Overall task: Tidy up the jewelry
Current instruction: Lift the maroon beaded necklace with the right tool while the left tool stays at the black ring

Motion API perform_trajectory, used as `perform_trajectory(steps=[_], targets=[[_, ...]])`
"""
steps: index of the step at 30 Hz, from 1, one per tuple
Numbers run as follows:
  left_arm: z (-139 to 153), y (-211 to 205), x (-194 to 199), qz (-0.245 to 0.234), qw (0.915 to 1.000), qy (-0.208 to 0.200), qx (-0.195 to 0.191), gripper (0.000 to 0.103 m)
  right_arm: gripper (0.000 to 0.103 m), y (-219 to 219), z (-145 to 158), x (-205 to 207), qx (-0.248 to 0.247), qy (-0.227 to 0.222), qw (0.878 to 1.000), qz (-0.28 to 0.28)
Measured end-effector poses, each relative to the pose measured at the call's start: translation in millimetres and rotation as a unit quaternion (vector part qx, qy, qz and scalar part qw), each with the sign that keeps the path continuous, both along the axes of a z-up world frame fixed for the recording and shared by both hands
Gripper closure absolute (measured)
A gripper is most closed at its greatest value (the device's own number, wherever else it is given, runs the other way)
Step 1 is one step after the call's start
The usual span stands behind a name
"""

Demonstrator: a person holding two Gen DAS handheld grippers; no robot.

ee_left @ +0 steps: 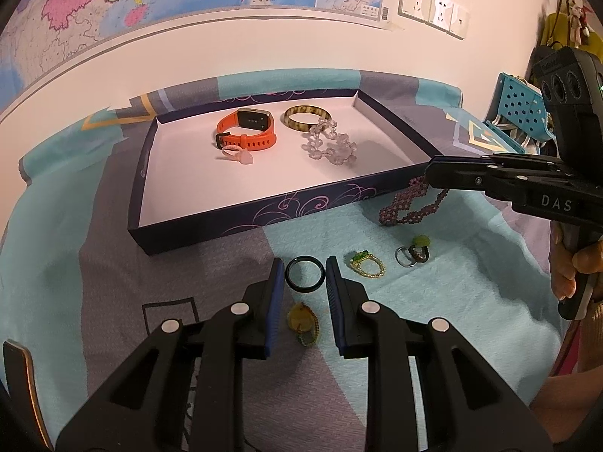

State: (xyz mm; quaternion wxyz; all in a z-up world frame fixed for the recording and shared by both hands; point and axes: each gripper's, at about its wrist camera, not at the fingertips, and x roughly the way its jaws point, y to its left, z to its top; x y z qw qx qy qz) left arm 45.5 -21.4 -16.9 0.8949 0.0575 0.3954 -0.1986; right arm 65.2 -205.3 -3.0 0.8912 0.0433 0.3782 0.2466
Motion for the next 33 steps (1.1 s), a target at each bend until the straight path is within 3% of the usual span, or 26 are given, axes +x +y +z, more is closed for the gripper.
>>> perform_trajectory(steps=[33], targets=[[7, -5, 0, -0.003, 0.9999, -0.009, -0.006, 0.080, 0.093, 6, 14, 0, 0.005, -0.018, 1.000, 0.006]])
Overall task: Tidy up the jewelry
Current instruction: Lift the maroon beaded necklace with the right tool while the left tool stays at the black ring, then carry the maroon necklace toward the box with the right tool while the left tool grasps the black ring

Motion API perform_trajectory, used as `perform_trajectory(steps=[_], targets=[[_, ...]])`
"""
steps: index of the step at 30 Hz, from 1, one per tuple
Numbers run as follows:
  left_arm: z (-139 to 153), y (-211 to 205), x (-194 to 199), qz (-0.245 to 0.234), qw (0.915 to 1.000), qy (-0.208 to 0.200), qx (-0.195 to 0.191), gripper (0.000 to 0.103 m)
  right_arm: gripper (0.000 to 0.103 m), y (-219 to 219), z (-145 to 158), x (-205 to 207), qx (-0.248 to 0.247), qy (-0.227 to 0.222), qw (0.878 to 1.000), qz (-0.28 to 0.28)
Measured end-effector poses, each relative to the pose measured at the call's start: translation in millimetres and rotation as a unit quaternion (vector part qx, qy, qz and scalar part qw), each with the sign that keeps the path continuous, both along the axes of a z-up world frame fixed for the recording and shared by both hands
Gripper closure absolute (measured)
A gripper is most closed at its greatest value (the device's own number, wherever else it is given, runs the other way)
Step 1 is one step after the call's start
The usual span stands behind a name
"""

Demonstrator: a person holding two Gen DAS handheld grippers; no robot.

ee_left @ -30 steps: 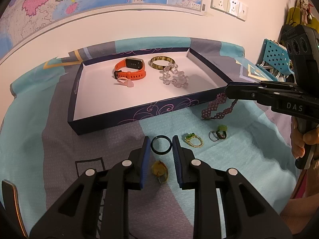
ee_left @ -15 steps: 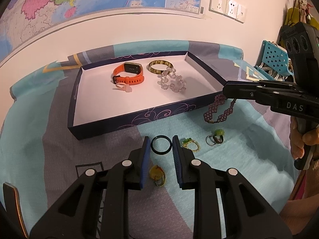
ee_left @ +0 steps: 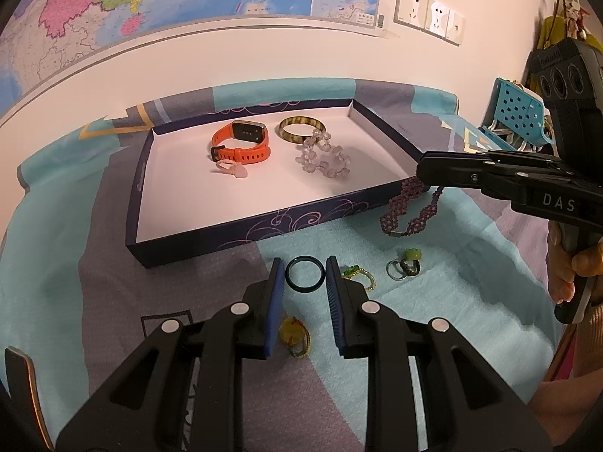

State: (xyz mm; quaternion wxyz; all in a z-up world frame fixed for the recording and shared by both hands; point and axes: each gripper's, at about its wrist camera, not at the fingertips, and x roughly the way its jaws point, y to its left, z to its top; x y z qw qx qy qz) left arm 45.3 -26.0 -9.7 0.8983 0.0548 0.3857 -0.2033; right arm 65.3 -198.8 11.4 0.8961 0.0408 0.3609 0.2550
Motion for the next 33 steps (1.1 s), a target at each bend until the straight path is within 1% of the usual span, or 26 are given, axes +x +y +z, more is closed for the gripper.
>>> perform_trajectory(steps=[33], targets=[[8, -2, 9, -0.002, 0.9999, -0.009, -0.005, 0.080, 0.093, 12, 10, 6, 0.004, -0.014, 1.000, 0.013]])
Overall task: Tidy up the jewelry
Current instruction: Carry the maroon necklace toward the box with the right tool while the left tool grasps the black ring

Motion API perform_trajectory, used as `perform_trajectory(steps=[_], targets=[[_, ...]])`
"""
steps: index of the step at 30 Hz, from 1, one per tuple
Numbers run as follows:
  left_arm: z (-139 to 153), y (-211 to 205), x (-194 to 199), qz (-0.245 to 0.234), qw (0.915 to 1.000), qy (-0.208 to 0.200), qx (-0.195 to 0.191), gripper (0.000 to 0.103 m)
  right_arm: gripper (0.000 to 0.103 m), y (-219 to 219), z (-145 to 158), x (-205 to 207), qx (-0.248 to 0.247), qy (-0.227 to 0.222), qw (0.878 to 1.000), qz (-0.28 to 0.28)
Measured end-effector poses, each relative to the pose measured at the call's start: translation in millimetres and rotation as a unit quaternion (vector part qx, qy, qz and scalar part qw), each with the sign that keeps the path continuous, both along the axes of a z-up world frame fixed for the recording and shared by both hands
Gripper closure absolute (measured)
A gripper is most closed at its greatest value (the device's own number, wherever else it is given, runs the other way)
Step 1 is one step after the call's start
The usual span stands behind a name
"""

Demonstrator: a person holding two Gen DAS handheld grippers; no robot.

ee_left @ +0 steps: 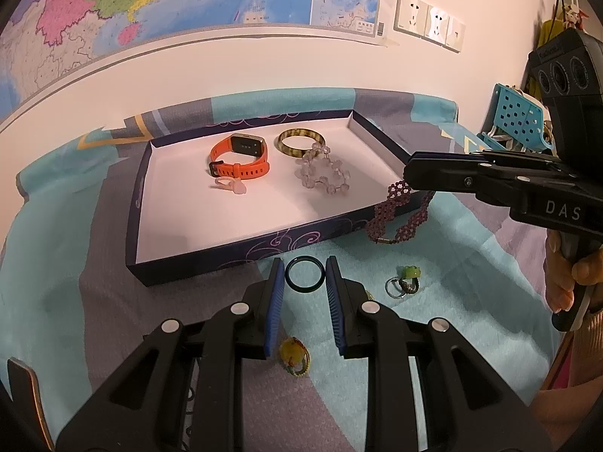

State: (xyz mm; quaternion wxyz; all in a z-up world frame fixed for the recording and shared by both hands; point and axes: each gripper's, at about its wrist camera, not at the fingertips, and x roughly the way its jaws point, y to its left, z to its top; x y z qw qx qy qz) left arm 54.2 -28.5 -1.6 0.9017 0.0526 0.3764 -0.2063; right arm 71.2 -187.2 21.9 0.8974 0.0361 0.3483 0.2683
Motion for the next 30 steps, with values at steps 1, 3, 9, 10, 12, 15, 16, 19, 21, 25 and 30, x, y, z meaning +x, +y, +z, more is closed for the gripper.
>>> perform_trajectory(steps=[1, 3, 9, 10, 12, 15, 16, 19, 21, 25, 30], targets=[[1, 0, 0, 0.000, 1.0000, -0.001, 0.000, 0.080, 0.093, 0, 0, 0, 0.000, -0.001, 1.000, 0.000], [1, -1, 1, 0.000, 1.0000, -0.002, 0.000, 0.080, 0.093, 1, 1, 1, -0.001, -0.001, 1.000, 0.001], [3, -1, 4, 0.000, 1.0000, -0.004, 0.000, 0.080, 0.093, 3, 3, 3, -0.001, -0.004, 1.000, 0.002], [3, -1, 4, 0.000, 1.0000, -0.004, 0.000, 0.080, 0.093, 3, 4, 3, -0.001, -0.005, 1.000, 0.003], [3, -1, 5, 0.001, 1.0000, -0.005, -0.001, 0.080, 0.093, 4, 4, 4, -0.001, -0.006, 1.000, 0.004], [5, 0, 7, 0.002, 1.0000, -0.006, -0.002, 0.080, 0.093, 4, 6, 7, 0.002, -0.006, 1.000, 0.005], [5, 0, 7, 0.002, 1.0000, -0.006, -0.002, 0.080, 0.093, 3, 6, 7, 0.003, -0.006, 1.000, 0.005], [5, 0, 10, 0.003, 1.0000, -0.008, -0.001, 0.080, 0.093, 3, 8, 9, 0.004, -0.008, 1.000, 0.004], [5, 0, 12, 0.003, 1.0000, -0.008, -0.001, 0.080, 0.093, 3, 10, 10, 0.004, -0.010, 1.000, 0.003], [6, 1, 15, 0.006, 0.9999, -0.009, -0.002, 0.080, 0.093, 3, 13, 14, 0.006, -0.014, 1.000, 0.004], [9, 2, 22, 0.010, 0.9999, -0.012, -0.003, 0.080, 0.093, 3, 17, 21, 0.011, -0.017, 1.000, 0.004]])
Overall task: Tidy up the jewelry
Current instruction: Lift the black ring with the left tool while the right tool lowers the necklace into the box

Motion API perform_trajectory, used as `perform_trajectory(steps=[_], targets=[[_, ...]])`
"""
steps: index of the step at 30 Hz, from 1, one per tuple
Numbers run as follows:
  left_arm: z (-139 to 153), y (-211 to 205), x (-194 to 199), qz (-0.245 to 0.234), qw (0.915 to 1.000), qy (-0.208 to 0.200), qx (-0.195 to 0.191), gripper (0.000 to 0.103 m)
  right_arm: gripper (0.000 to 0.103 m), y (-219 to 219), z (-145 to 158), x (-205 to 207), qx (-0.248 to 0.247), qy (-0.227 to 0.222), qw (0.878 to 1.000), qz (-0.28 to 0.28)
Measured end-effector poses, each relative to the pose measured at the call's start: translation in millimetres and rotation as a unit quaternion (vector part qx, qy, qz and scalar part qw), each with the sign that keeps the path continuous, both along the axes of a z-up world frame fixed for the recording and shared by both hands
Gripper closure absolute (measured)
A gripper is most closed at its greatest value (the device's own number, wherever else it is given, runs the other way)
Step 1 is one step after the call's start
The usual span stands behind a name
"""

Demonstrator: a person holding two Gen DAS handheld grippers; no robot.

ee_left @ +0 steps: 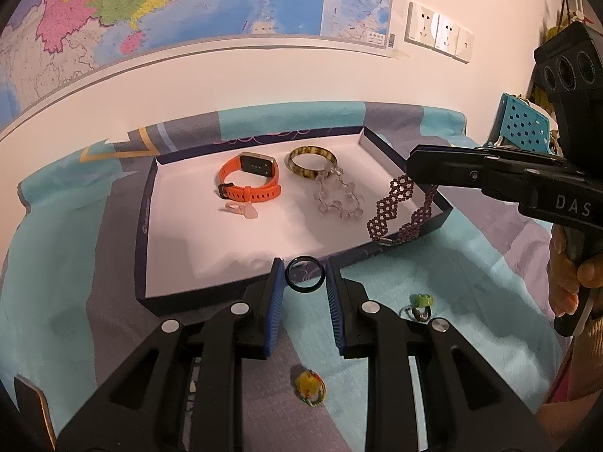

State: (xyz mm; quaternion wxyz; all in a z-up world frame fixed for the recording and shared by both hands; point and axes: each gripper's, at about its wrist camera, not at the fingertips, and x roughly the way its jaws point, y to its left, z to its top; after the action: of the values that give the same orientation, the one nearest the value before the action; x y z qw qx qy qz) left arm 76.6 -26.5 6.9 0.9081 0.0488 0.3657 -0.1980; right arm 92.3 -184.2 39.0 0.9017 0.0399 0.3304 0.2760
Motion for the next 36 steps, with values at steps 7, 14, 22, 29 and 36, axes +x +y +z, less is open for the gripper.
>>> perform_trajectory(steps=[7, 14, 22, 29, 36], targets=[[3, 0, 10, 0.003, 1.0000, -0.004, 0.002, 0.080, 0.093, 0, 2, 9, 0.006, 0.001, 1.000, -0.002], [3, -1, 19, 0.003, 1.0000, -0.002, 0.003, 0.080, 0.093, 3, 0, 21, 0.006, 0.005, 1.000, -0.005], [-4, -3, 36, 0.009, 0.9998, 0.006, 0.015, 0.080, 0.093, 6, -12, 38, 0.001, 0.023, 1.000, -0.009], [-9, -4, 52, 0.015, 0.9996, 0.014, 0.021, 0.080, 0.093, 9, -23, 54, 0.008, 0.041, 0.999, -0.010], [-16, -6, 68, 0.020, 0.9991, 0.028, 0.026, 0.080, 0.093, 9, -33, 68, 0.017, 0.059, 0.998, -0.014]])
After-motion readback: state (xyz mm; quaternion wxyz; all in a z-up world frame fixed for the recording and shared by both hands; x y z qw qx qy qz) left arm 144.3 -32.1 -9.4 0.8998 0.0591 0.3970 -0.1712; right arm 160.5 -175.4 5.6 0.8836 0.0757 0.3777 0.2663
